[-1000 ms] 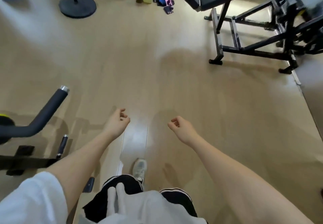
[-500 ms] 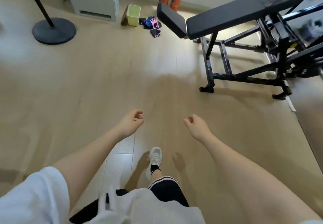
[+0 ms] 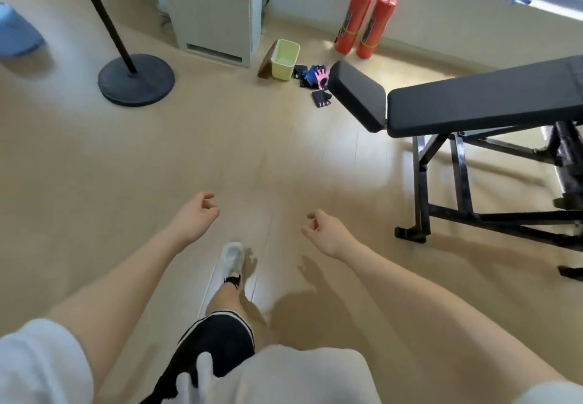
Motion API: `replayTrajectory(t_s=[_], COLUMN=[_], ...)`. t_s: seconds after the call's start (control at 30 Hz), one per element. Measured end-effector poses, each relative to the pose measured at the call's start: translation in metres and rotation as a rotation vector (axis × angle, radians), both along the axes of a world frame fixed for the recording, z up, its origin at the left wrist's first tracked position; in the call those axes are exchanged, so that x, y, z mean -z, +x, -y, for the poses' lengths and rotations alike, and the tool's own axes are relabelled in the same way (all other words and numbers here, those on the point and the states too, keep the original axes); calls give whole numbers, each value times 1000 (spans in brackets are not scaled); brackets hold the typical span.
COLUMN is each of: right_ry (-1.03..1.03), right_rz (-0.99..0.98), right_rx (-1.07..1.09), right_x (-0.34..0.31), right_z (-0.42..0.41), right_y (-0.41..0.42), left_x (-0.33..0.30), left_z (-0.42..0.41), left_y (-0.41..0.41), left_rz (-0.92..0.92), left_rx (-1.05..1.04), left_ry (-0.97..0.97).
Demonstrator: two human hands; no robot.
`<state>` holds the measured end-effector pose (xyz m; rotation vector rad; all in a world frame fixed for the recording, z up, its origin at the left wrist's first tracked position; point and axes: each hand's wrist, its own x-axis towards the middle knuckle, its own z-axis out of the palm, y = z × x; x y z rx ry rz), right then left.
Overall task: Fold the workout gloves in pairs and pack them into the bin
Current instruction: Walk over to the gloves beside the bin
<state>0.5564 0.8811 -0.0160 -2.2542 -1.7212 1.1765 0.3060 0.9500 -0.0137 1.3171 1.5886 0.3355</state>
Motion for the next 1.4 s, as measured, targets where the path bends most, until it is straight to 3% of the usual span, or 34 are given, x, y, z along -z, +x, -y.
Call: replayTrajectory(t_s=[0.13,0.33,0.63,0.73,0.9,1.17,1.4], right_ry=[8,-67,-25,5,-77,-157,-269], right_rz=[-43,-51,-16,-21,-44,-123,-128], right_rx=[9,180,472,500,433,206,276], right_x=[6,-6,-11,-4,1,4,39], right_z=[-103,-244,-395,-453,-566,-735,-850], right_y=[-1,26,146,191,244,260,291], left_x=[7,-9,-4,5,-7,-7,17], left_z=[-103,-256,-452,-512,-612,-776,-922], left_y=[-4,15,151,198,249,270,311], left_rz=[-7,-23,0,1,-73,-175,-200], left_rx=[-46,62,312,301,271,148,258], left_ry=[-2,-44,-20,-32,-72,-70,-107])
